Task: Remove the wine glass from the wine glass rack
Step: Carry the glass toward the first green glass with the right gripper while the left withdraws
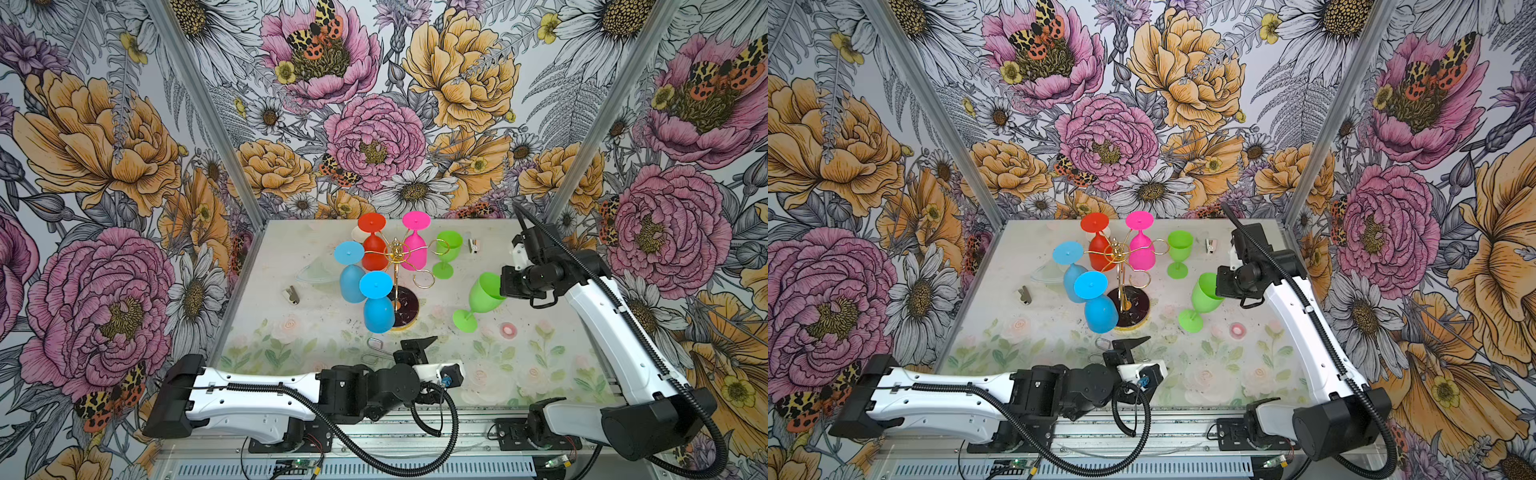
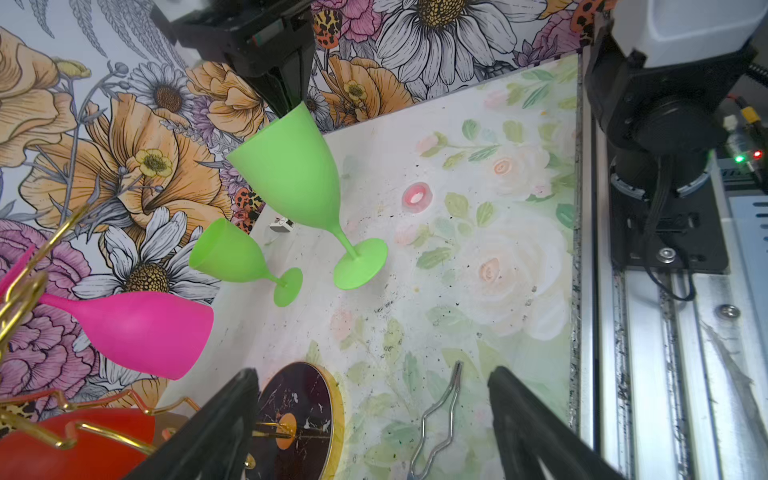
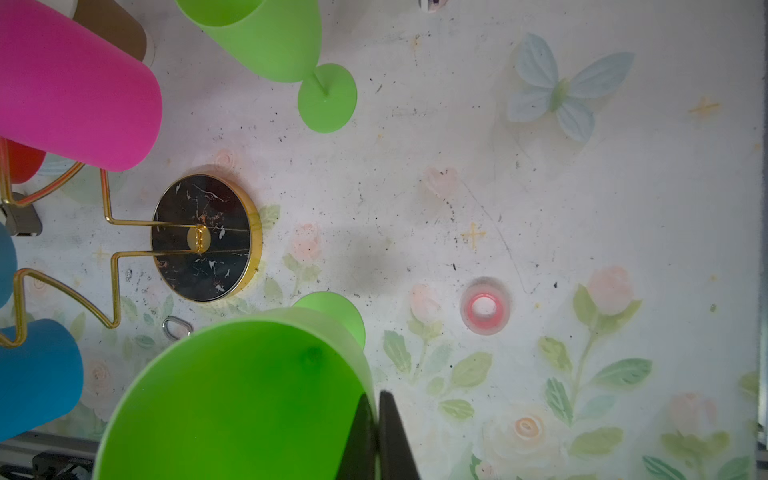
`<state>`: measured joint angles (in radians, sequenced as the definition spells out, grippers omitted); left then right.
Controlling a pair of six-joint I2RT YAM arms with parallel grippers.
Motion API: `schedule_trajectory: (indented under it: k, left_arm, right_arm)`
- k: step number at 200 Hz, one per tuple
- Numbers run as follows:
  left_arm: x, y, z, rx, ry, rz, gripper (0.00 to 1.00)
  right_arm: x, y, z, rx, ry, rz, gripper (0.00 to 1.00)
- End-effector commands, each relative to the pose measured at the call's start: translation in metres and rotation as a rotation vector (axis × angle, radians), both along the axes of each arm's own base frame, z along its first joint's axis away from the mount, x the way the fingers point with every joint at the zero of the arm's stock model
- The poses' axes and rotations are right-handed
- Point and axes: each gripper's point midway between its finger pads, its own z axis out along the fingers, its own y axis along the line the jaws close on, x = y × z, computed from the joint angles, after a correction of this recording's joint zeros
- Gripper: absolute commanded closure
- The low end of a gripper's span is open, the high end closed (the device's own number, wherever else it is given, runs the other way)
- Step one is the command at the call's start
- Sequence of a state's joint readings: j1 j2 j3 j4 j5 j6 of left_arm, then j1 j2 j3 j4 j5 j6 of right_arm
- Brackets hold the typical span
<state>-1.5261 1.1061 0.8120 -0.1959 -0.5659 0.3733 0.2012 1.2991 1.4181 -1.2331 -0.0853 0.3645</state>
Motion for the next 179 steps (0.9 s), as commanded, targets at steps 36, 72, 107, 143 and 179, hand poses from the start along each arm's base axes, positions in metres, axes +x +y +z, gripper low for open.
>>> schedule_trajectory:
  k: [36,72,107,143,179]
  left_arm:
    - [0.008,0.032,0.032,-0.145,0.185,0.145,0.11]
    - [0.022,0.061,0.051,-0.226,0.241,0.209,0.09]
    - [0.036,0.095,0.054,-0.276,0.290,0.285,0.10]
    - [0.043,0.121,0.055,-0.310,0.326,0.332,0.10]
    - [0.047,0.140,0.048,-0.307,0.367,0.377,0.10]
  right_arm:
    - [0.040,-0.018,0.016,-0.111,-0.112,-0.049,1.00]
    - [0.065,-0.026,0.017,-0.159,-0.137,-0.071,1.00]
    - [0.090,-0.029,0.014,-0.176,-0.144,-0.080,1.00]
    - [0.113,-0.032,0.013,-0.180,-0.155,-0.091,1.00]
    - [0.130,-0.037,0.010,-0.212,-0.160,-0.109,1.00]
